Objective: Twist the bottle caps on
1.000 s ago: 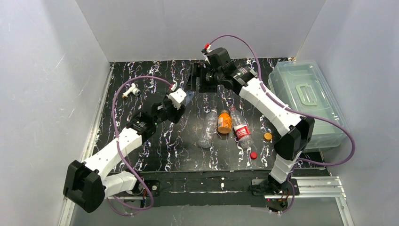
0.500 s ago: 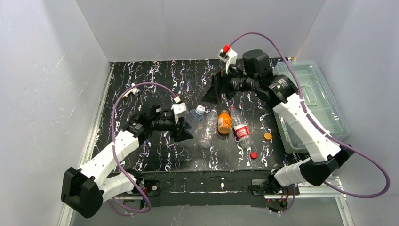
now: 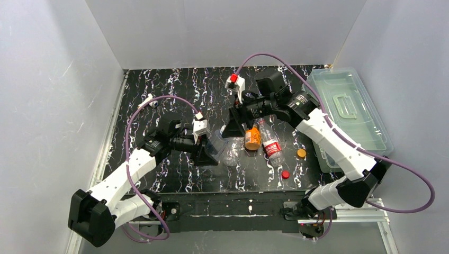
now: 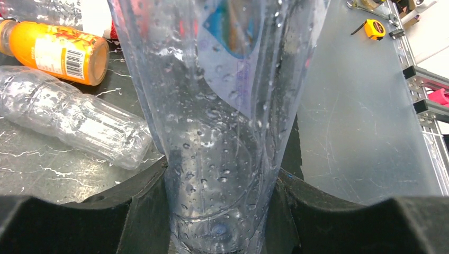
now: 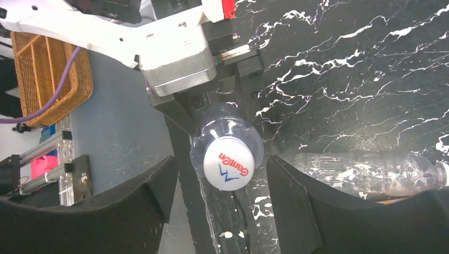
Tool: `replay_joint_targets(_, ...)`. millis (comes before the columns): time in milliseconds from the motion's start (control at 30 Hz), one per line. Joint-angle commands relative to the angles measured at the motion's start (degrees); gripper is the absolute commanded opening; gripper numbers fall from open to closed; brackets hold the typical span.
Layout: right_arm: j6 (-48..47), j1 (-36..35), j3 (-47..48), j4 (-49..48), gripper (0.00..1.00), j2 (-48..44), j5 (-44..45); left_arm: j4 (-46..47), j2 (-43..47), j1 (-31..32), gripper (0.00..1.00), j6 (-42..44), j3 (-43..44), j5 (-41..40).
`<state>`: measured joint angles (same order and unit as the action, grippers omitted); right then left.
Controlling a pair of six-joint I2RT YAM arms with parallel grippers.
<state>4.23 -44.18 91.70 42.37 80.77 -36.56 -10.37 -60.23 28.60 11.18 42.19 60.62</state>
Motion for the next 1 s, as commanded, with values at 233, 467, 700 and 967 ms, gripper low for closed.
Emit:
replay_joint_targets(233,-0.34,-0.42,4.52,-0.58,0.44,2.72,-1.65,0.37,1.31,-0.3,0.0,-0.22,-0.62,1.0)
replay_joint_targets(467,8.63,-0.47,6.52,-0.88,0.13,5.62,1.76,4.25,2.61,-0.27,0.0,-0.26,0.79,-18.03)
replay_joint_targets(700,25.15,-0.81,12.64,1.04,0.01,14.43,15.67,13.0,2.2,0.1,0.0,2.48,3.64,-42.67)
replay_joint_targets(967,35.86,-2.49,14.03,-3.9,0.01,18.22,27.26,19.42,-0.58,0.58,0.0,7.15,3.54,-51.26)
